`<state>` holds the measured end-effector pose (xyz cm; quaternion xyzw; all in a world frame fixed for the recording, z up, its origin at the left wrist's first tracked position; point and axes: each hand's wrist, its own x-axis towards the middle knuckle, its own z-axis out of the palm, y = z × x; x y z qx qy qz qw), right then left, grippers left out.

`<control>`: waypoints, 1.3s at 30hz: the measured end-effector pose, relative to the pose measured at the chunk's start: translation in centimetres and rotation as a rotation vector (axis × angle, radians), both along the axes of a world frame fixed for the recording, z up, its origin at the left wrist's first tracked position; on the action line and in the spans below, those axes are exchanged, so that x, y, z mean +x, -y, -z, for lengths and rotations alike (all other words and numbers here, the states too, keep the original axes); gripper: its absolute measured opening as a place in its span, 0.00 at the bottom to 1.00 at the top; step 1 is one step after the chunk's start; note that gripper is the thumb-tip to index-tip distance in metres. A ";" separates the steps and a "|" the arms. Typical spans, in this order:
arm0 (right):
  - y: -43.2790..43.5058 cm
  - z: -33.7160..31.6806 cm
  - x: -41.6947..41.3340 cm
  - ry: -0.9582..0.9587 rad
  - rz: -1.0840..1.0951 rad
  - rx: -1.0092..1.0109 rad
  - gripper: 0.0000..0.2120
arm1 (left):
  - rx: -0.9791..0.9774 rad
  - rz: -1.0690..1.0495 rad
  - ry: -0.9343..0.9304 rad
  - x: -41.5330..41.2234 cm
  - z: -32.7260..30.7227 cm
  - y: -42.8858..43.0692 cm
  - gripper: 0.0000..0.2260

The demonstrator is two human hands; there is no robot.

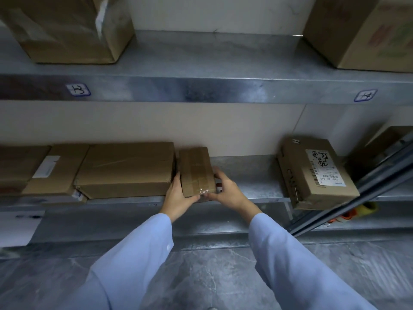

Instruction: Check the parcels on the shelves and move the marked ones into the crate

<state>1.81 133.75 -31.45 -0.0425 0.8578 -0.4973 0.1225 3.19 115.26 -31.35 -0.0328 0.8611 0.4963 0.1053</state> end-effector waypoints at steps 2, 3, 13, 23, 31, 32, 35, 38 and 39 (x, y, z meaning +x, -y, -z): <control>-0.3 -0.7 0.2 0.003 0.010 -0.006 0.37 | 0.012 0.014 -0.006 -0.2 -0.6 0.0 0.47; -0.6 -1.0 0.3 0.006 0.020 -0.009 0.36 | 0.021 0.026 -0.005 -0.3 -0.9 0.1 0.48; -0.9 -5.2 1.1 -0.077 0.141 0.007 0.48 | 0.144 0.060 -0.007 -0.3 -5.7 0.5 0.43; -1.0 -9.3 2.6 -0.114 0.099 -0.199 0.40 | 0.335 0.138 -0.067 0.1 -9.0 1.6 0.28; -0.5 -11.6 3.7 -0.050 0.141 -0.258 0.36 | 0.433 0.144 -0.024 0.5 -10.1 3.2 0.45; -0.4 -11.8 3.8 -0.048 0.140 -0.251 0.36 | 0.442 0.148 -0.027 0.6 -10.3 3.3 0.46; -0.2 -12.2 4.0 -0.047 0.123 -0.266 0.44 | 0.449 0.169 -0.048 0.9 -10.8 3.3 0.48; 0.0 -12.4 4.2 -0.057 0.114 -0.251 0.49 | 0.427 0.173 -0.095 1.0 -11.1 3.2 0.47; 0.1 -12.4 4.2 -0.072 0.107 -0.225 0.47 | 0.427 0.174 -0.112 0.9 -11.0 3.2 0.46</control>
